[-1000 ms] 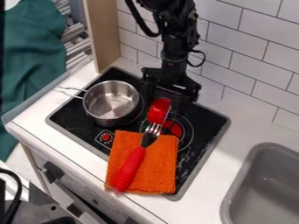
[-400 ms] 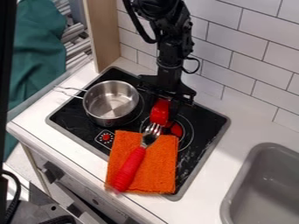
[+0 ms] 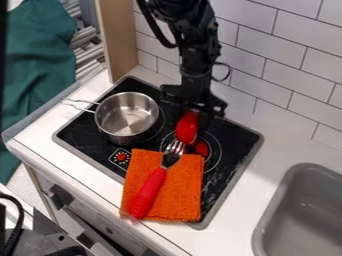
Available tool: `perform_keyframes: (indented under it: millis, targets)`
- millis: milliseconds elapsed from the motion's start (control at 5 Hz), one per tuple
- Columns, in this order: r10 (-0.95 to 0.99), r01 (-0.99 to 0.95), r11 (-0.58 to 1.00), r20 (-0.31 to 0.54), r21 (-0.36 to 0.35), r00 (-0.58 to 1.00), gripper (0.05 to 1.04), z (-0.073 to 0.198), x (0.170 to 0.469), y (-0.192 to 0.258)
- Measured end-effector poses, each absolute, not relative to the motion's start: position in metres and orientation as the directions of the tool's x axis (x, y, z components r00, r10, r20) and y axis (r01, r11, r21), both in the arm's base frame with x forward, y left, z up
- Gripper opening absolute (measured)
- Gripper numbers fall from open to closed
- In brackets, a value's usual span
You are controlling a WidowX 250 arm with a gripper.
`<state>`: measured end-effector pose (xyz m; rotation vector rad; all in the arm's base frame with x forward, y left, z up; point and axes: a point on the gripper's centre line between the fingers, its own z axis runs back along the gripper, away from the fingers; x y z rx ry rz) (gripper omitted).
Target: Put red object in the silver pot
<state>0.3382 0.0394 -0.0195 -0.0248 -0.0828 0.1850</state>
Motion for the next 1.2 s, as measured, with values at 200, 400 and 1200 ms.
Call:
perform_keyframes:
  millis: [200,400,1200]
  targets:
    - [0.166,-0.158,0.986,0.167,-0.061,0.972,0.543,0.003,0.341,0.040]
    - [0.215,-0.208,0.976,0.172,-0.059,0.961,0.543,0.010,0.337,0.065]
    - [0.348,-0.356,0.932,0.103,0.074,0.932,0.543,0.011,0.322,0.149]
